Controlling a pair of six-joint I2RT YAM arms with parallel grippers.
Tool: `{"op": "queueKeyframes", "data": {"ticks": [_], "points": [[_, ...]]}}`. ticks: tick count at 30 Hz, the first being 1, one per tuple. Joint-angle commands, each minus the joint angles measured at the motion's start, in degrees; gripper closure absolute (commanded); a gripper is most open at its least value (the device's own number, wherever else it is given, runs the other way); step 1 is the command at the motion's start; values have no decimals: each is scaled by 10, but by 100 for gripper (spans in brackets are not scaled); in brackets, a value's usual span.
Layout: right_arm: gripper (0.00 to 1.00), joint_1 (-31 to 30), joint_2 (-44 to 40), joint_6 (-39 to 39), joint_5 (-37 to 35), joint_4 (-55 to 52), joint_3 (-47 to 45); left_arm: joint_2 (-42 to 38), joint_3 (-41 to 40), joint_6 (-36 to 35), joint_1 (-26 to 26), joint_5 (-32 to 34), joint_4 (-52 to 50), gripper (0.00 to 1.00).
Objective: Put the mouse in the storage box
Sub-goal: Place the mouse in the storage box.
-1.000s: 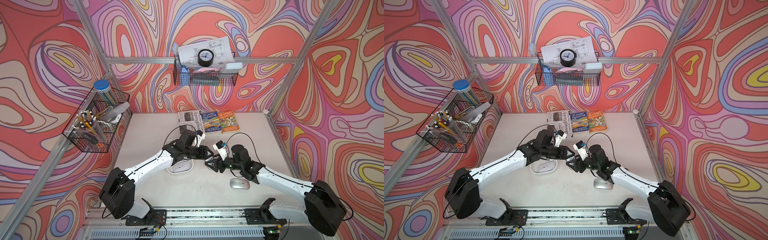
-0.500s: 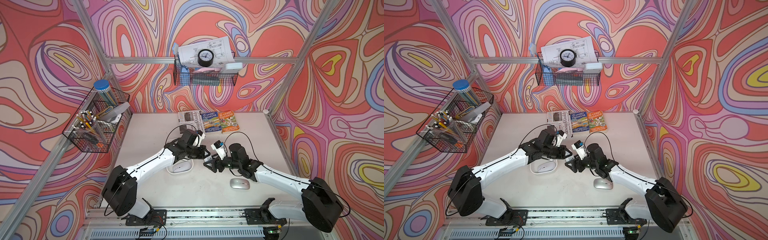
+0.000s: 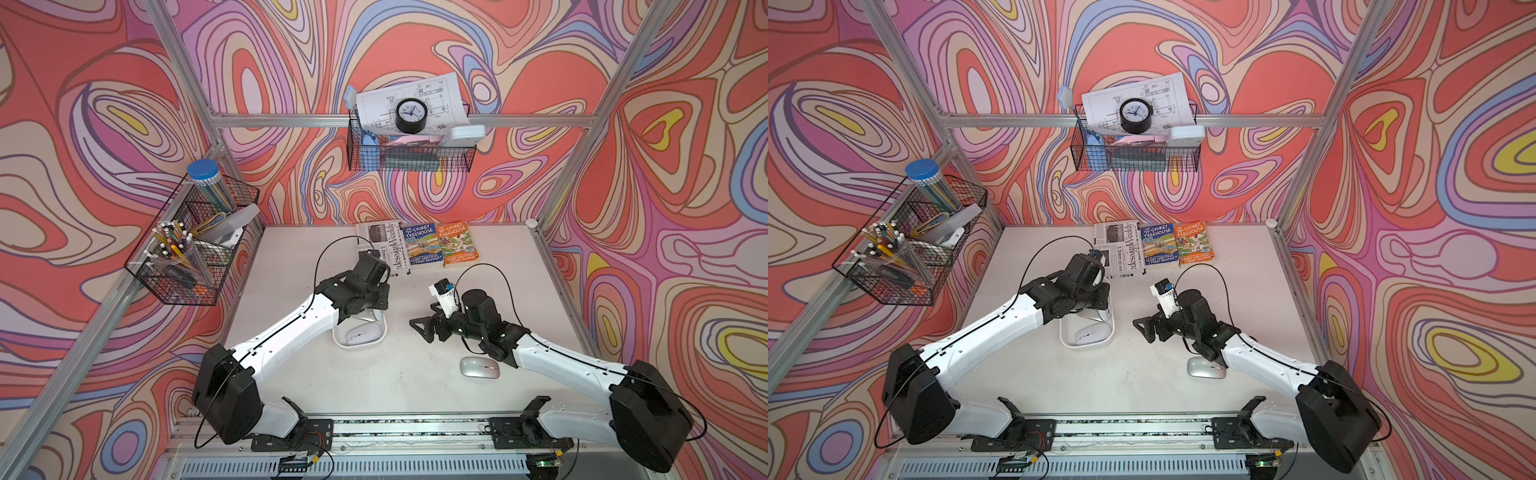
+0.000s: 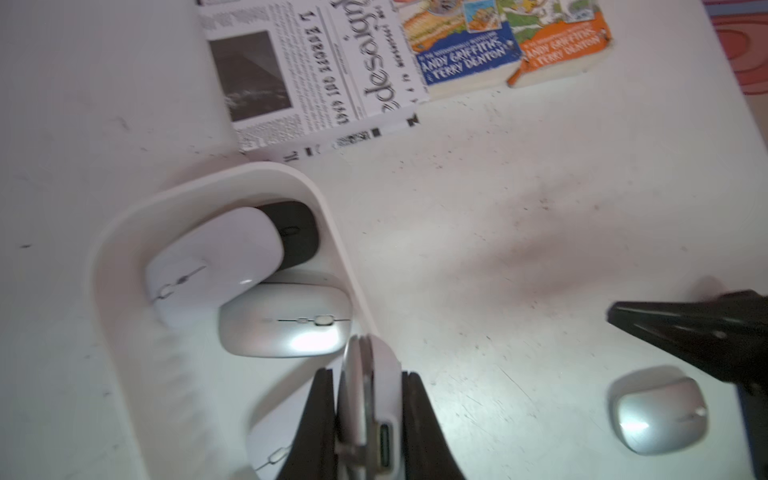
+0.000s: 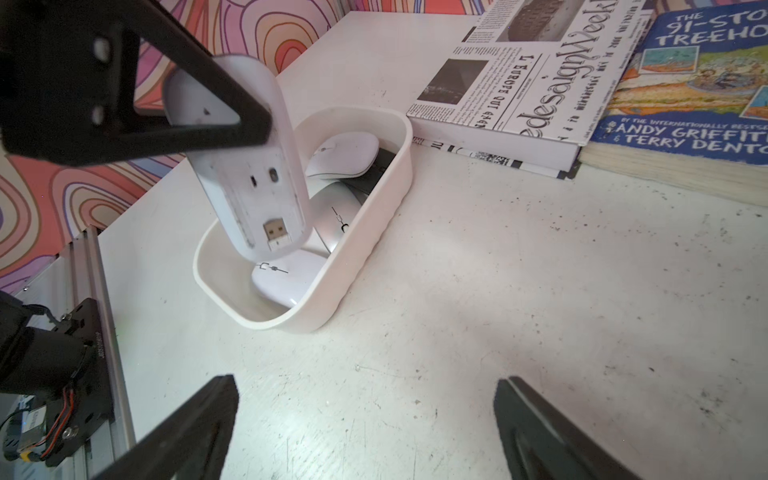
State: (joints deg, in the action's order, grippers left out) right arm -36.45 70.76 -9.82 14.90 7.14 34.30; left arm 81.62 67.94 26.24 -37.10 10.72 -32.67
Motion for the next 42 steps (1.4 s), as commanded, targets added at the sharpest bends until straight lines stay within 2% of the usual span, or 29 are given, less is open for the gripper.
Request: {"op": "queueKeyframes", "data": {"ticks": [1, 4, 7, 11, 15, 20, 36, 42], "points": [[2, -2, -11, 8, -28, 19, -13, -11, -13, -52, 4, 163, -5, 100], [2, -2, -12, 8, -30, 27, -20, 6, -39, -93, 5, 208, 54, 100], [2, -2, -12, 8, -30, 31, -24, 40, -51, -145, 5, 226, 107, 100], [2, -2, -13, 8, -31, 31, -26, 89, -56, -172, 6, 268, 133, 100], [2, -2, -14, 9, -32, 32, -27, 126, -58, -174, 7, 265, 143, 100], [2, -2, -12, 9, -33, 30, -25, 146, -69, -159, 13, 230, 151, 100], [2, -3, -3, 10, -30, 30, -21, 137, -116, -138, 13, 197, 169, 99], [2, -2, 0, 10, -30, 30, -21, 128, -122, -134, 13, 174, 168, 51]]}}
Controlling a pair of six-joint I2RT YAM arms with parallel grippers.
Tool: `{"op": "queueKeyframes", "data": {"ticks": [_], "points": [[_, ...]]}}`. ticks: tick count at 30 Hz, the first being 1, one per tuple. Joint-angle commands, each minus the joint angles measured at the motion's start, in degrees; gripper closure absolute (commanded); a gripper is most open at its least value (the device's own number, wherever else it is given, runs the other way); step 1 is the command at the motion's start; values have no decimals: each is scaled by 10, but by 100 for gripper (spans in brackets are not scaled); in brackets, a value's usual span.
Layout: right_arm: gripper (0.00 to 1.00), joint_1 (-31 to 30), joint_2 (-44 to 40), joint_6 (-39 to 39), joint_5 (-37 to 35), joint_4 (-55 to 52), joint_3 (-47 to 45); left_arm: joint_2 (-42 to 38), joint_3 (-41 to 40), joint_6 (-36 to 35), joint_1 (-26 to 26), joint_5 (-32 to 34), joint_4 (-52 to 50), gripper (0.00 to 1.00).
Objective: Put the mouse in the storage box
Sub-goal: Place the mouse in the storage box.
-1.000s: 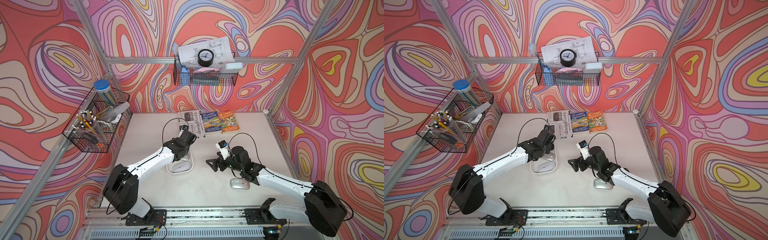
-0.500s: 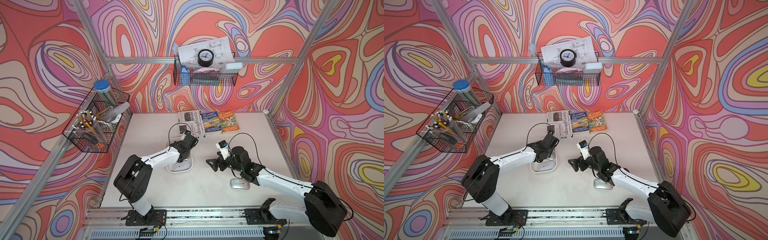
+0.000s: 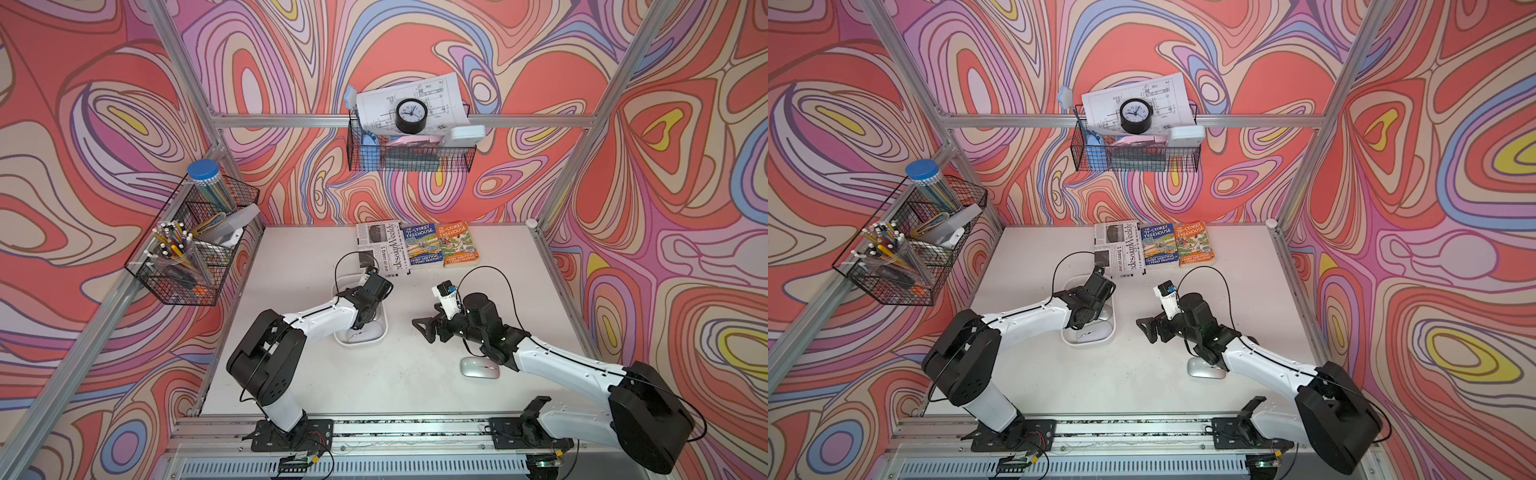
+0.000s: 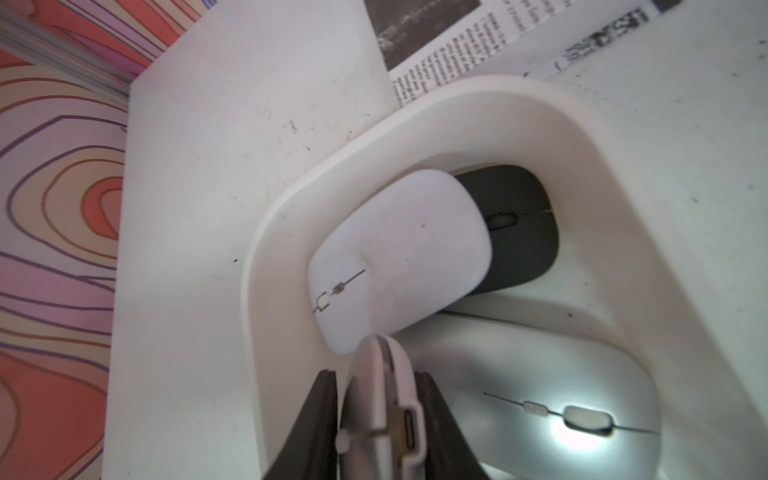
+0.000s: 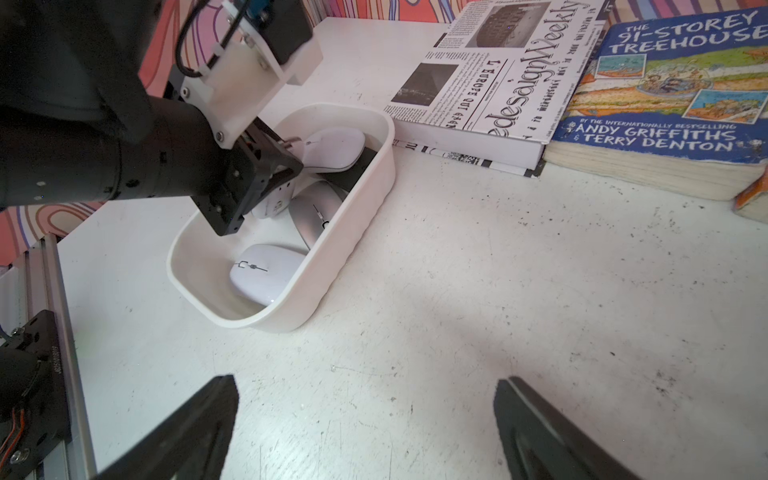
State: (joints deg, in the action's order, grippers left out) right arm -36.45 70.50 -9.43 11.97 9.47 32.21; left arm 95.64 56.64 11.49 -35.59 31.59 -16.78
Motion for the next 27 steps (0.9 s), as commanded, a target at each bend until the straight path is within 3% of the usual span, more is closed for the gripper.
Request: {"op": "queueKeyframes", "data": {"ticks": [1, 9, 14, 24, 27], "points": [[2, -2, 3, 6, -1, 7, 1, -16, -11, 16, -2, -39, 9, 45], [2, -2, 7, 4, -11, 1, 7, -67, -35, 37, -2, -95, 6, 24], [2, -1, 21, -18, -37, -47, 36, -119, -34, 49, -2, -130, -11, 19], [2, 9, 52, -145, -110, -318, 135, -231, -37, 108, -2, -246, -54, 17], [2, 15, 57, -230, -155, -452, 168, -263, -44, 129, -2, -283, -63, 17]]}}
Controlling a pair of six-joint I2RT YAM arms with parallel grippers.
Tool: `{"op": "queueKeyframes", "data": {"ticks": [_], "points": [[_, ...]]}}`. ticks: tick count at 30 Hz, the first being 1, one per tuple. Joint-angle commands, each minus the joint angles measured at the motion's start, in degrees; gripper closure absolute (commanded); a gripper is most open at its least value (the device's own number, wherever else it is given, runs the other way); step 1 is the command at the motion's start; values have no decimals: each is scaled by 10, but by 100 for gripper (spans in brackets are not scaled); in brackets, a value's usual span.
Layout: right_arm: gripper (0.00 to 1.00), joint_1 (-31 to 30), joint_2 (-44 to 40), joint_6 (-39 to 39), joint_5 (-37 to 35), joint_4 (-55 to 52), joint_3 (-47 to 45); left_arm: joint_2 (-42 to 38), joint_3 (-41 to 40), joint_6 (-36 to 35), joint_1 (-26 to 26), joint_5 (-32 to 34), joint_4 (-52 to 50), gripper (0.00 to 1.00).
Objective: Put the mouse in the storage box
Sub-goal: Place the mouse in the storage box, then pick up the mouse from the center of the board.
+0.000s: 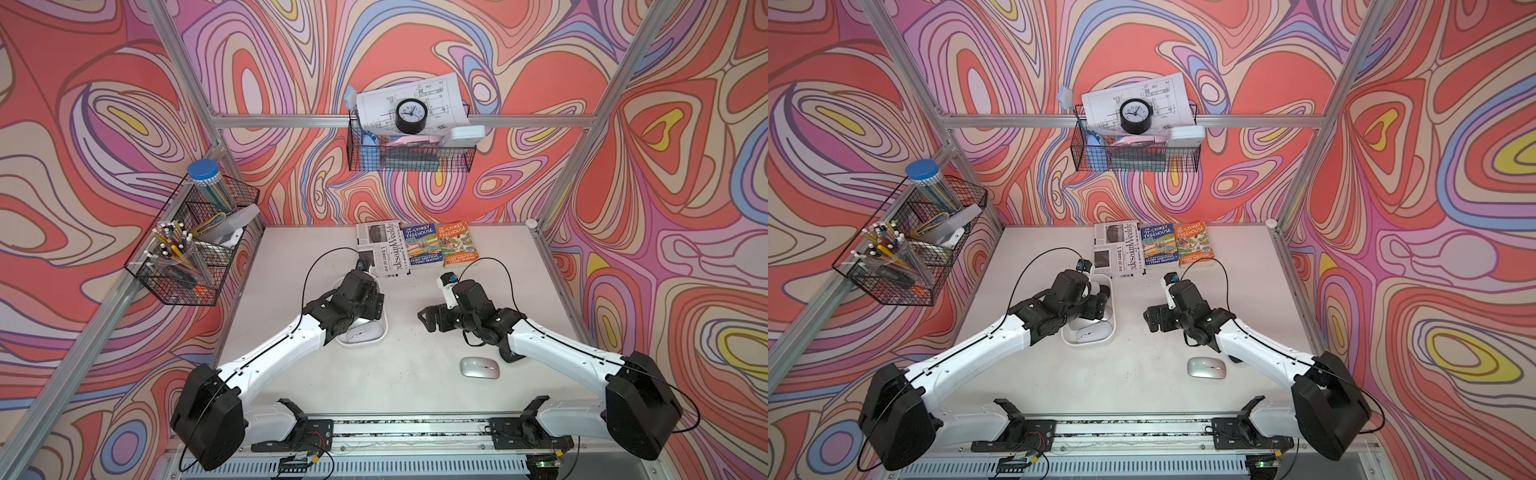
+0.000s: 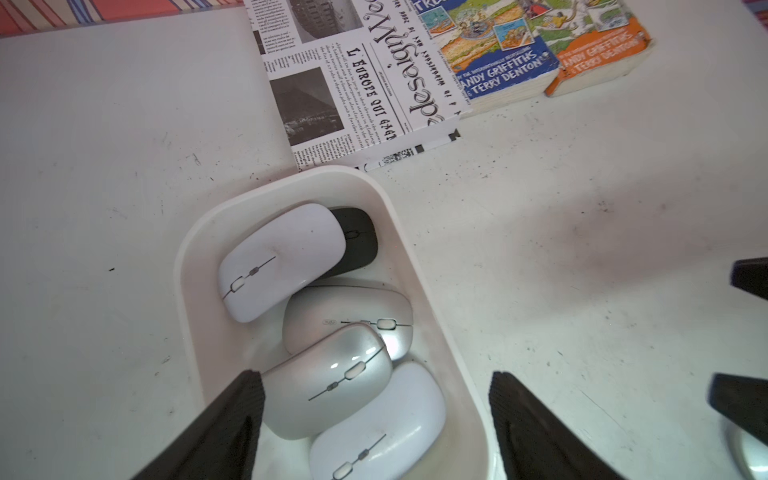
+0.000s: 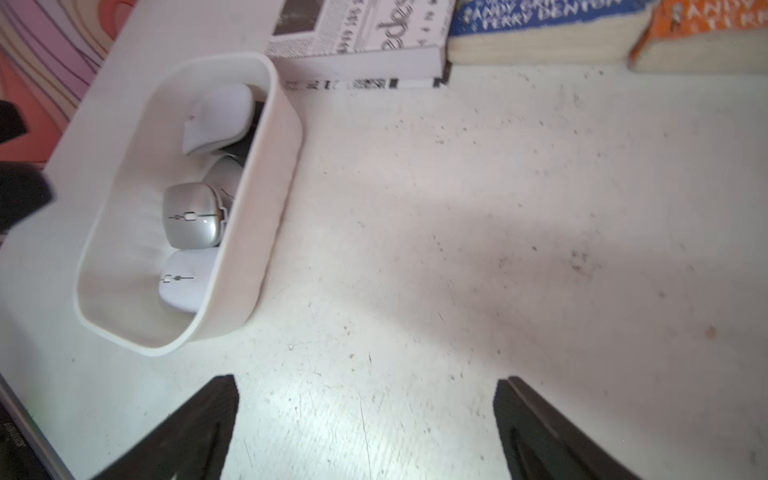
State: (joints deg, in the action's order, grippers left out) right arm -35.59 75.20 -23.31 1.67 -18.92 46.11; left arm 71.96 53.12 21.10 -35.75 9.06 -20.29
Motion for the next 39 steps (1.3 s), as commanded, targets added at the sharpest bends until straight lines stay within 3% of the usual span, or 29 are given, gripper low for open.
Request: {"op": "queueKeyframes", "data": {"ticks": [1, 3, 7, 11, 14, 19, 25, 39], "points": [[2, 9, 13, -109, -59, -214, 47, -35, -10, 37, 0, -68, -33, 17], [2, 9, 3, -164, -80, -292, 59, -54, -11, 47, 0, -84, -44, 17], [2, 9, -73, -245, -69, -347, 33, -82, -9, 58, 0, -97, -65, 16], [2, 20, -130, -291, -107, -412, 38, -106, -15, 64, 0, -102, -74, 16], [2, 56, -124, -296, -139, -452, 47, -114, -16, 65, 0, -107, -78, 16], [2, 151, -112, -278, -153, -437, 30, -117, -17, 66, 0, -108, -77, 15], [2, 233, -81, -259, -110, -382, -1, -114, -18, 66, 0, -108, -74, 15], [2, 321, 41, -220, -55, -276, -35, -107, -22, 60, 0, -101, -70, 15]]}}
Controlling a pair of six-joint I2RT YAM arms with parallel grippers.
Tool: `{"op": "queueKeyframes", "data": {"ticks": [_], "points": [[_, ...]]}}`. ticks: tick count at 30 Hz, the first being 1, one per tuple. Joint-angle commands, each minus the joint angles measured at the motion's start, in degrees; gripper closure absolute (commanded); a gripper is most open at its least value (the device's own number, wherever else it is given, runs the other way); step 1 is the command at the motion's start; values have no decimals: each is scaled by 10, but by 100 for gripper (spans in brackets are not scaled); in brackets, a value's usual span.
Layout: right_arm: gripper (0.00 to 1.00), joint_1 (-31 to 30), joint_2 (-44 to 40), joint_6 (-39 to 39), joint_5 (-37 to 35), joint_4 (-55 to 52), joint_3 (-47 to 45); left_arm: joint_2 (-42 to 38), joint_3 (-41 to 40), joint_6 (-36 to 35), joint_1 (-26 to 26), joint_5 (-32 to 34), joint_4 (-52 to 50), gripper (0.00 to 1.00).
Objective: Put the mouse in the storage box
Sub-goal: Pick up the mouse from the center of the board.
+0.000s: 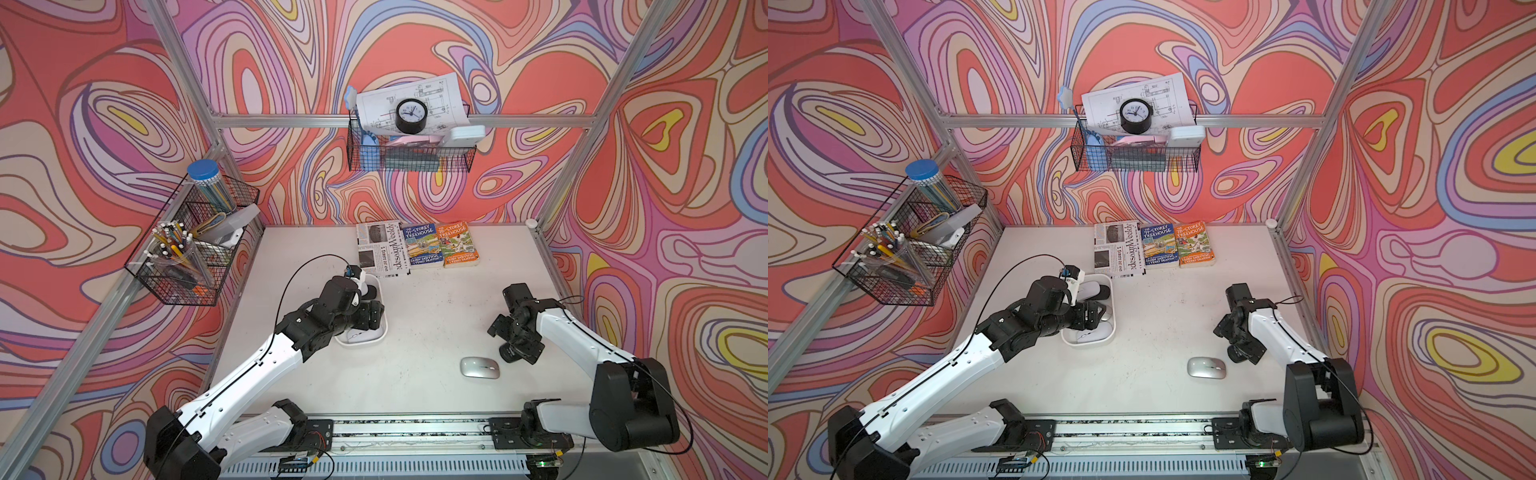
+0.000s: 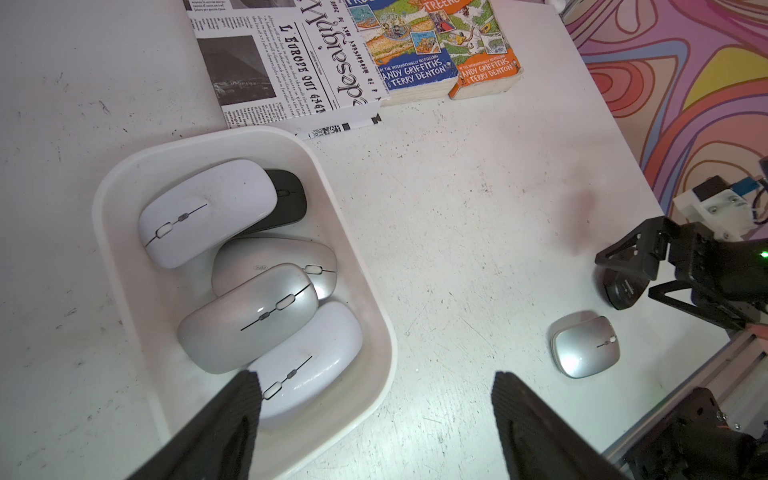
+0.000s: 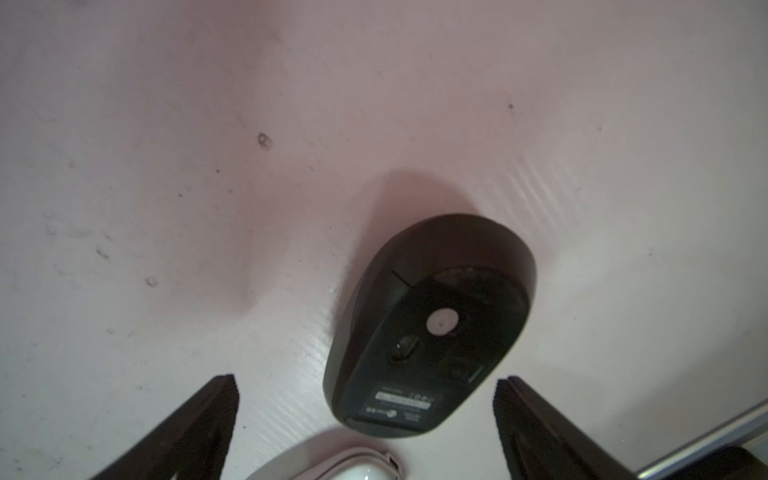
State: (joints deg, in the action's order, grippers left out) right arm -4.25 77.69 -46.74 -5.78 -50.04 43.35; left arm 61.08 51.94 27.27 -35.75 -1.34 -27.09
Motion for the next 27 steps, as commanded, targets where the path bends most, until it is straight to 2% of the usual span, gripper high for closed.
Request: {"op": "queueKeyframes", "data": {"ticks": [1, 11, 20, 27], "points": [[2, 10, 25, 14, 25, 42, -10, 2, -10, -2, -1, 4, -2, 15], [5, 17, 77, 6, 35, 79, -22, 4, -11, -4, -1, 9, -4, 15], [14, 19, 90, 35, 35, 96, -27, 7, -12, -4, 0, 10, -4, 15], [25, 19, 118, 65, 35, 115, -15, 7, -9, -1, 0, 8, -4, 15]]}}
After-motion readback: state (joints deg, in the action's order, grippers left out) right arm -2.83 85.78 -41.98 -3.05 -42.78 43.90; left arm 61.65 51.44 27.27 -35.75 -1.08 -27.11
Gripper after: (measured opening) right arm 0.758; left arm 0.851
